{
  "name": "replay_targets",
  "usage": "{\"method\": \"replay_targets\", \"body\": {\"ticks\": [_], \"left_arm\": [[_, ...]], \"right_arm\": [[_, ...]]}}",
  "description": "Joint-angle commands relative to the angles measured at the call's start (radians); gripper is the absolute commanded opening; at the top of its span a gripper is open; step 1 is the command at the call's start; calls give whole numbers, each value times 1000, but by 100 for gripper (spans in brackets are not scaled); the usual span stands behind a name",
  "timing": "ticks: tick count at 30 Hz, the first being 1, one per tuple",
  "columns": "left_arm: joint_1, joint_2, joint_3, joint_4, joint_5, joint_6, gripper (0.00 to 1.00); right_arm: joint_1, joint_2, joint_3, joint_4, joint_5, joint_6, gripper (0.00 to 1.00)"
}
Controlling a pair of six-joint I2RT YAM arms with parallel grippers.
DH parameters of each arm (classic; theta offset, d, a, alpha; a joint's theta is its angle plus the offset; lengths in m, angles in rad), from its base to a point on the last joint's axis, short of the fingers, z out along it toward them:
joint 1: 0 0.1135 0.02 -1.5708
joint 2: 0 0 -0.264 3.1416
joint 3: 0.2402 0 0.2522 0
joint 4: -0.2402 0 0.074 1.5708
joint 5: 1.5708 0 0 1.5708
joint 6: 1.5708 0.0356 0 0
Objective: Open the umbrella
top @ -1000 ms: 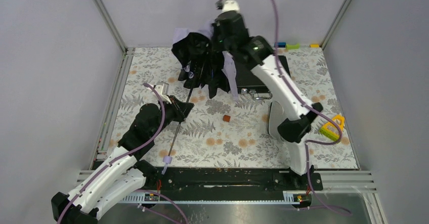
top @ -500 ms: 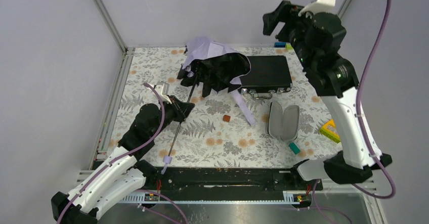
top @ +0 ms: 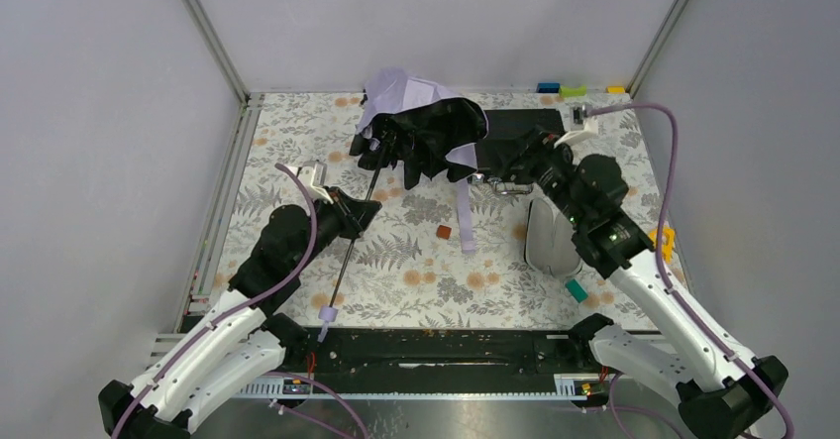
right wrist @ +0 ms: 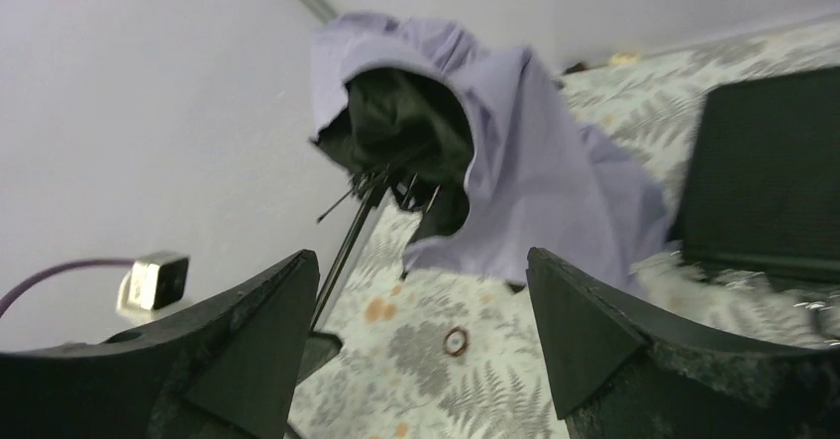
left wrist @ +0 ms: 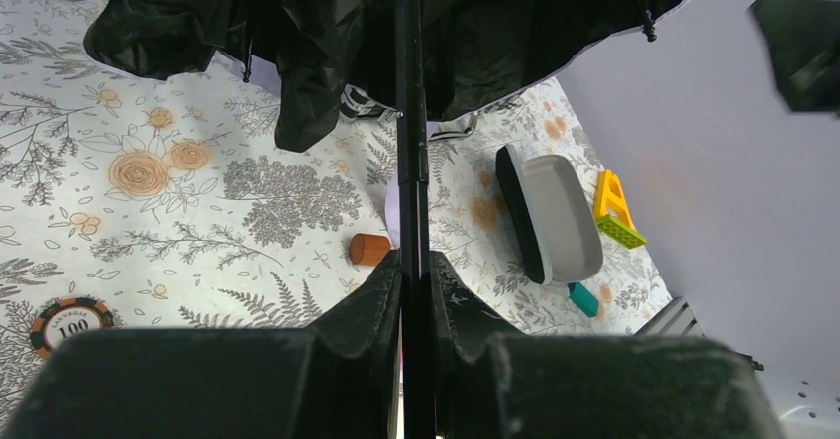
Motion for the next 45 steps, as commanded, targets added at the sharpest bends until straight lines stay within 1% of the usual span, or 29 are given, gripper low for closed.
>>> {"method": "replay_targets", "body": {"ticks": [1,5,7,10,13,16,18,21,27,29,33,36,45], "left_arm": [[5,-50,21,188,30,-11,0],[12,-65,13,209,45,-41,0],[16,-72,0,248,77,-64,0],[21,-90,-24,322,130,-102,0],[27,-110,-41,391,177,-119,0],[27,-128,-45,415,200,-119,0],[27,-136,-52,444,219,-124,0],[28,-139,-61,481,241,-134,0],[28,-123,-74,531,274,-164,0],[27,-122,-78,540,281,-171,0],[28,-122,-76,536,282,-170,0],[28,-123,-73,526,277,-167,0],[28,-118,-75,533,283,-169,0]], "right_arm": [[79,-65,-158,356,-88,126,84],[237,-92,-296,514,-2,86,84],[311,-77,-371,652,49,87,84],[409,-7,-463,875,112,83,82],[484,89,-492,1030,180,53,80],[503,197,-466,1141,213,86,78],[505,266,-420,1155,233,90,76],[506,363,-349,1167,314,84,74],[509,510,-223,1281,469,-2,72],[509,549,-196,1344,498,-28,72],[510,580,-156,1377,530,-53,67],[509,589,-138,1392,522,-53,65],[509,622,-62,1370,537,-84,64]]}}
